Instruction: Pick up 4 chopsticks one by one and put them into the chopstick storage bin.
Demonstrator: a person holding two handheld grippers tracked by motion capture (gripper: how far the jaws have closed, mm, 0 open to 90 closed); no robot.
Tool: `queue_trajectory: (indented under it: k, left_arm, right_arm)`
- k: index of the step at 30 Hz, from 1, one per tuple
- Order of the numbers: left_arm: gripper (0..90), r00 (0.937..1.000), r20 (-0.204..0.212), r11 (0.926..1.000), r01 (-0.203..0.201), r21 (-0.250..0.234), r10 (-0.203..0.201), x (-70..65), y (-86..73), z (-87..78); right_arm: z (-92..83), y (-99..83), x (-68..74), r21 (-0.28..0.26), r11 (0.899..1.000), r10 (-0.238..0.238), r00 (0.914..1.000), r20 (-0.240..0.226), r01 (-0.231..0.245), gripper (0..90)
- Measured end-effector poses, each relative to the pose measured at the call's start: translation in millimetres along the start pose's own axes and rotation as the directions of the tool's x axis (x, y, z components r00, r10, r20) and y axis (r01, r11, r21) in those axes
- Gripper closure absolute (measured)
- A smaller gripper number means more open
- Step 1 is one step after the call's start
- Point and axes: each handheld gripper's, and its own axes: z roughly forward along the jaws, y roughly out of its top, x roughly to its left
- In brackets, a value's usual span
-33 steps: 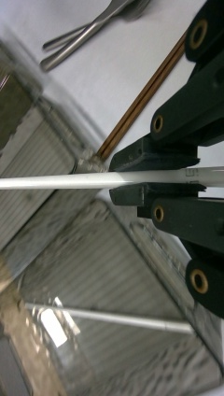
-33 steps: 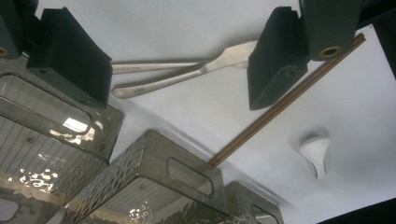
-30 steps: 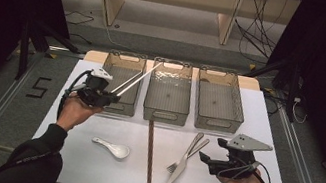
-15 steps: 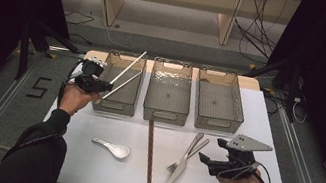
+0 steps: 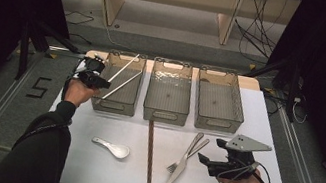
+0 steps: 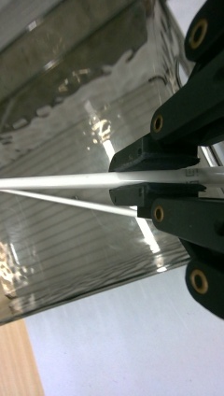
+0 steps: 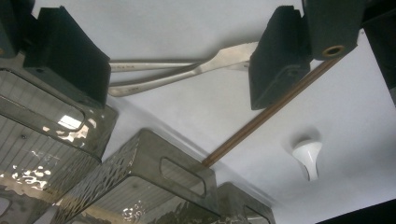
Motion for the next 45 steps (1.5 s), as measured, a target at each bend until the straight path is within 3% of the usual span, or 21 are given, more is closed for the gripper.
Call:
queue_trajectory:
  k: [6,14,19,21,25,30,34,37,38,39,41,42,43,44,45]
  left_arm:
    - [82.3,0.9996,-0.015,0.9989,0.025,0.039,-0.024,5.2,1.4,11.0]
    - [81.0,0.9996,-0.018,0.9981,0.024,0.057,-0.023,5.5,5.2,17.9]
    - [67.5,0.9991,-0.039,0.9993,0.017,0.032,-0.016,-0.5,8.3,13.0]
    - [61.1,0.9994,-0.017,0.9995,0.031,0.007,-0.030,-3.1,9.1,8.1]
    - [46.9,0.9995,0.026,0.9992,0.019,-0.036,-0.018,-14.2,8.0,-5.5]
    - [34.2,0.9955,0.090,0.9948,-0.022,-0.100,0.031,-32.5,-1.1,-26.2]
    - [28.3,0.9845,0.156,0.9873,-0.057,-0.148,0.080,-47.6,-13.0,-37.3]
    - [26.9,0.9756,0.183,0.9816,-0.091,-0.168,0.122,-59.7,-20.8,-40.8]
    - [27.0,0.9756,0.183,0.9816,-0.091,-0.168,0.122,-59.7,-20.8,-40.8]
    - [26.9,0.9661,0.206,0.9783,-0.122,-0.168,0.156,-68.5,-24.9,-41.2]
    - [26.0,0.9579,0.214,0.9728,-0.156,-0.172,0.191,-78.7,-28.7,-40.2]
    - [25.4,0.9579,0.214,0.9728,-0.156,-0.172,0.191,-78.7,-28.7,-40.2]
    - [24.2,0.9525,0.221,0.9698,-0.174,-0.171,0.210,-84.2,-30.3,-39.8]
    - [23.3,0.9399,0.242,0.9635,-0.202,-0.176,0.241,-95.1,-33.3,-37.8]
    - [22.8,0.9331,0.252,0.9609,-0.217,-0.172,0.256,-100.7,-34.8,-36.4]
  right_arm:
    - [0.5,0.2,0.3,0.003,1.000,-0.006,1.0000,-0.004,0.006,22.1]
    - [0.5,0.4,0.9,0.003,1.000,-0.013,0.9999,-0.010,0.013,22.3]
    - [0.7,0.5,1.6,0.006,1.000,-0.014,0.9998,-0.017,0.014,22.7]
    - [0.7,0.5,1.9,0.009,1.000,-0.016,0.9997,-0.018,0.016,22.7]
    - [-0.1,0.8,1.9,0.001,1.000,-0.014,0.9998,-0.014,0.014,22.5]
    - [-0.4,0.7,1.9,0.000,1.000,-0.014,0.9998,-0.012,0.014,22.3]
    - [0.3,0.5,2.1,0.006,1.000,-0.012,0.9999,-0.010,0.012,22.3]
    - [0.4,0.9,2.8,0.004,1.000,-0.017,0.9998,-0.011,0.017,22.3]
    - [0.4,1.0,3.2,0.004,1.000,-0.018,0.9998,-0.010,0.018,22.2]
    - [0.1,1.1,3.5,0.004,1.000,-0.020,0.9997,-0.011,0.020,22.3]
    - [-0.3,1.2,3.7,0.002,1.000,-0.020,0.9998,-0.010,0.020,22.3]
    - [-0.5,1.1,3.6,0.001,1.000,-0.018,0.9998,-0.010,0.018,22.3]
    - [-0.7,1.0,3.5,0.000,1.000,-0.019,0.9998,-0.010,0.019,22.3]
    - [-0.7,0.8,3.4,0.001,1.000,-0.018,0.9998,-0.011,0.018,22.3]
    - [-0.8,0.8,3.4,0.001,1.000,-0.018,0.9998,-0.011,0.018,22.3]
